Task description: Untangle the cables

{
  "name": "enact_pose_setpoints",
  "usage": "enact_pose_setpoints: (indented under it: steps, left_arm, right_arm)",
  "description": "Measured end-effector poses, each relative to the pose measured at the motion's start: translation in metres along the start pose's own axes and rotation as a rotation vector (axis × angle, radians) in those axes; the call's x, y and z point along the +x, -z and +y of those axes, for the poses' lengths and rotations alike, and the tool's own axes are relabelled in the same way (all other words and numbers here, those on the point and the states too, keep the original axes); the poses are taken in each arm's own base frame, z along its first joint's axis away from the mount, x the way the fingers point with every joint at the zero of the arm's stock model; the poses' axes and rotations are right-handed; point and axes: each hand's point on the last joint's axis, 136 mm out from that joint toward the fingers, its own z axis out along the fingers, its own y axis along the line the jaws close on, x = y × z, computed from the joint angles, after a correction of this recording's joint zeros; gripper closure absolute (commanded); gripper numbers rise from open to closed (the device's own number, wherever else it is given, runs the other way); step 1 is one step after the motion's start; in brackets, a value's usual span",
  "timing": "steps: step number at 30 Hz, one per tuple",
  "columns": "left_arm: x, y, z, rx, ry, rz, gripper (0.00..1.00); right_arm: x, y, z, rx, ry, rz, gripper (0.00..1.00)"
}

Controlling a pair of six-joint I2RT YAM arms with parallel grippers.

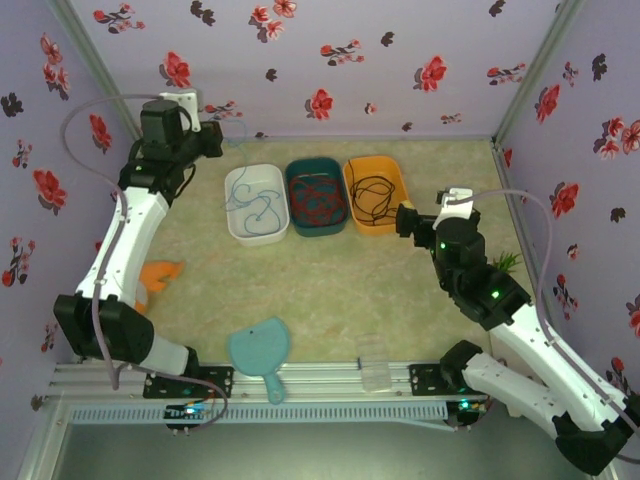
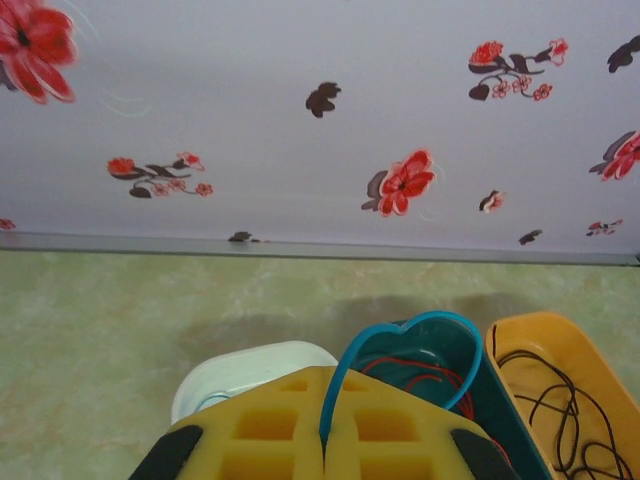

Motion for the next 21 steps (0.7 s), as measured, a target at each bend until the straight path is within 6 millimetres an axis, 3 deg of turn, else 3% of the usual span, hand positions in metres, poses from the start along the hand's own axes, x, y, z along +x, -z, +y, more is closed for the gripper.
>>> enact_pose_setpoints:
  steps: [21]
  left_arm:
    - [0.025,-0.032,0.002,0.016,0.044,0.117,1.00]
  right_arm:
    - [0.001,-0.003,-0.006,0.048,0.001,-0.002,0.01]
